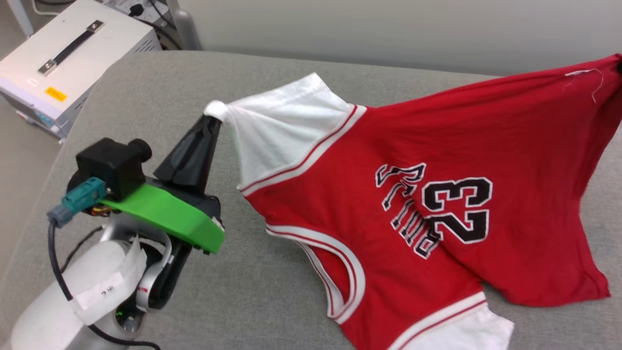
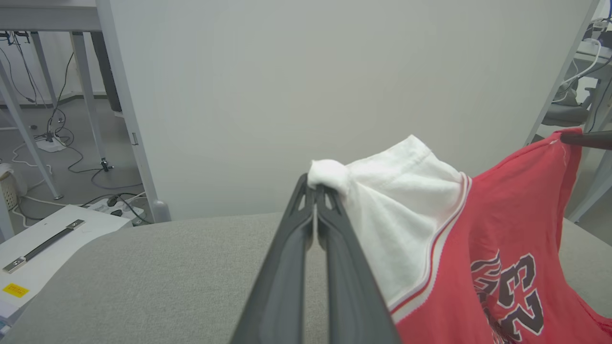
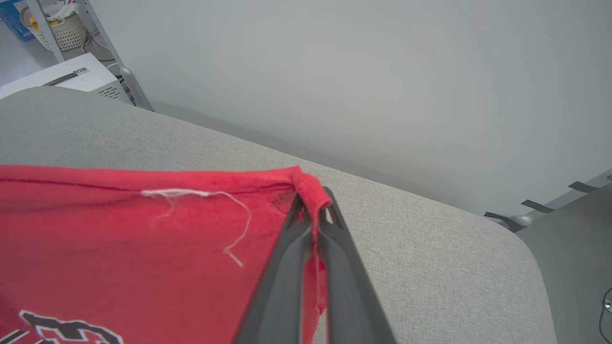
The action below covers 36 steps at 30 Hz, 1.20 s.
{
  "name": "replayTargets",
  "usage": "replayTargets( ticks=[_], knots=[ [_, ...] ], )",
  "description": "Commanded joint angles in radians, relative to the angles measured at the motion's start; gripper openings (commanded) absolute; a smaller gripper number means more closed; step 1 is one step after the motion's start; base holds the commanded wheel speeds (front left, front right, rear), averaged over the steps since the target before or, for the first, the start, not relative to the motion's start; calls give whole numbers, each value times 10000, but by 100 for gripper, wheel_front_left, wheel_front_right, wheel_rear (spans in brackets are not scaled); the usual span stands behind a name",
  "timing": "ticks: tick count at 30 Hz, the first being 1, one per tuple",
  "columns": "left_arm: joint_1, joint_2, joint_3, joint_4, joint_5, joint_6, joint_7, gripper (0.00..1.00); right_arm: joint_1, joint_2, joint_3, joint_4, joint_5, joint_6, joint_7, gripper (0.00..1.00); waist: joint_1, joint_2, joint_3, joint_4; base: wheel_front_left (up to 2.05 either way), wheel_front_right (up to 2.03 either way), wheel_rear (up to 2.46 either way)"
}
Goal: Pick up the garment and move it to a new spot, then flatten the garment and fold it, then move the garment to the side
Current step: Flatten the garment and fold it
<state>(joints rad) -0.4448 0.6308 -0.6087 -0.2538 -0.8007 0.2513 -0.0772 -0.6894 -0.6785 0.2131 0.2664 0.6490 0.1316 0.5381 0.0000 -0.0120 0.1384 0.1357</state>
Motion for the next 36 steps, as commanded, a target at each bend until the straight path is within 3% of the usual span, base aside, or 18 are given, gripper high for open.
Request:
replayTargets(
  ticks=[1, 13, 20, 27, 36],
  knots=[
    [-282, 130, 221, -64, -68, 97, -104, 0, -151, -50, 76, -203, 71, -9, -185, 0, 0, 120, -755, -761, 0, 0, 0],
    [-1649, 624, 1634, -743, 150, 679, -376, 0, -224, 399, -250, -2087, 32, -9, -635, 0, 0, 120, -936, -1577, 0, 0, 0],
    [-3041, 841, 2140, -686, 435, 656, -351, 0, -517, 845, -766, -2950, -125, -9, -666, 0, 0, 120, -372, -1828, 0, 0, 0],
    [-5033, 1412, 2225, 60, 812, -8, 258, 0, -1377, 935, -1329, -3279, -385, -9, -671, 0, 0, 120, 910, -1982, 0, 0, 0],
    [-8317, 1835, 1717, 2190, 1535, -1521, 1288, 0, -3752, 1089, -1501, -2226, -768, -9, -931, 0, 0, 120, 3113, -2060, 0, 0, 0]
  ],
)
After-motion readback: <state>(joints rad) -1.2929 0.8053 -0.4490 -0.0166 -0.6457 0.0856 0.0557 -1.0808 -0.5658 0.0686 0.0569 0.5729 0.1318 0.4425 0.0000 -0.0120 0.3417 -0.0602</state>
